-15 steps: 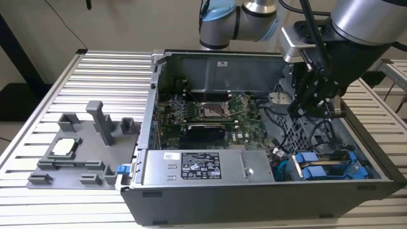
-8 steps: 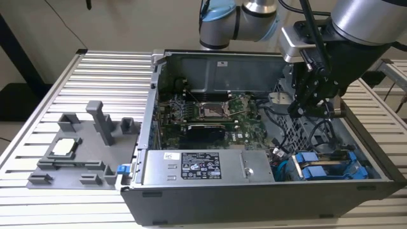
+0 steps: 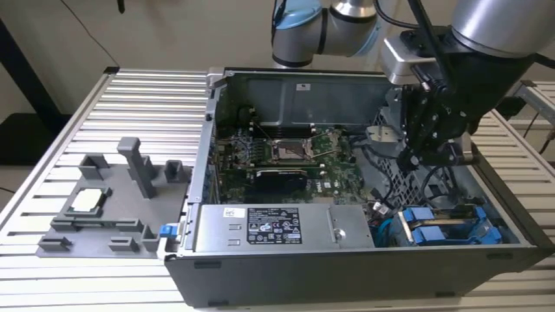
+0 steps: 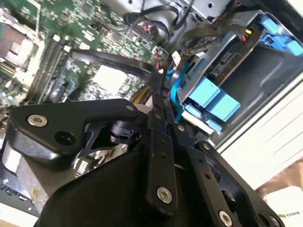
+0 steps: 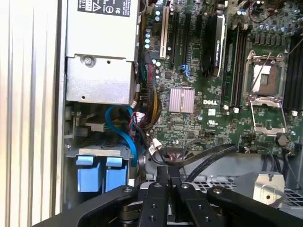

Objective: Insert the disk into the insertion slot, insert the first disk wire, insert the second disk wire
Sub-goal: 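Insert the first disk wire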

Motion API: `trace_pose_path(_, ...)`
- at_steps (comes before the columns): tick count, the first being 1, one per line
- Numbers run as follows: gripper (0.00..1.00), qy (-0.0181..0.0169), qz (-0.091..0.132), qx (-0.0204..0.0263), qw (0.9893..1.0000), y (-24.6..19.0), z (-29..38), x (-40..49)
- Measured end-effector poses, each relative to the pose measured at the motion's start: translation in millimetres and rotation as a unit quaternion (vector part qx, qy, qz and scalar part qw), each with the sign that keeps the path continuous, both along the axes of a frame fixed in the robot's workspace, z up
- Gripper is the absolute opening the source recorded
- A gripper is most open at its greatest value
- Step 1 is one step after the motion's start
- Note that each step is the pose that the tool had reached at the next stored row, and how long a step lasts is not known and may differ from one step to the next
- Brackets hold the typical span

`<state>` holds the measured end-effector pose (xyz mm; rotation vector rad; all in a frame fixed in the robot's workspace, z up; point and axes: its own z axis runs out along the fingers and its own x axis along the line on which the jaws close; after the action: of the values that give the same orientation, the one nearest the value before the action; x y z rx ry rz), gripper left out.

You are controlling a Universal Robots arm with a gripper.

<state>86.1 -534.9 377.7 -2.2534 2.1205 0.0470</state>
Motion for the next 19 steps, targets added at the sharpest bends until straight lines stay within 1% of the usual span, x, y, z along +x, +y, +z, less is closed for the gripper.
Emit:
trace_pose_path(1,0.15,0.0000,0.000,-0.0027,1.0000,0.0,0.0,0.0)
trace_pose_path(2,0.15,0.0000,0.000,-0.0015,1.0000,-0.1,-0.1,0.0)
trace_pose_path(3,0.15,0.0000,0.000,0.0023,1.0000,-0.1,0.0,-0.1)
trace_pose_path(6,0.15,-0.0003,0.000,0.0282,0.9996,-0.6,0.0,0.0)
trace_pose_path(8,0.15,-0.0004,0.000,0.0465,0.9989,-1.4,0.0,0.0)
trace_pose_path(9,0.15,-0.0004,0.000,0.0542,0.9985,-1.9,0.3,-0.1)
trace_pose_path(10,0.15,-0.0004,0.000,0.0603,0.9982,-2.7,0.6,0.0)
trace_pose_path(14,0.15,-0.0004,0.000,0.0610,0.9981,-2.7,0.5,0.0)
trace_pose_path(16,0.16,-0.0004,0.000,0.0611,0.9981,-2.8,0.4,0.0)
trace_pose_path(17,0.22,-0.0004,0.000,0.0610,0.9981,-2.7,0.5,0.0)
trace_pose_path(18,0.22,-0.0004,0.000,0.0610,0.9981,-2.8,0.4,0.0)
trace_pose_path(19,0.29,-0.0004,0.000,0.0610,0.9981,-2.8,0.5,0.0)
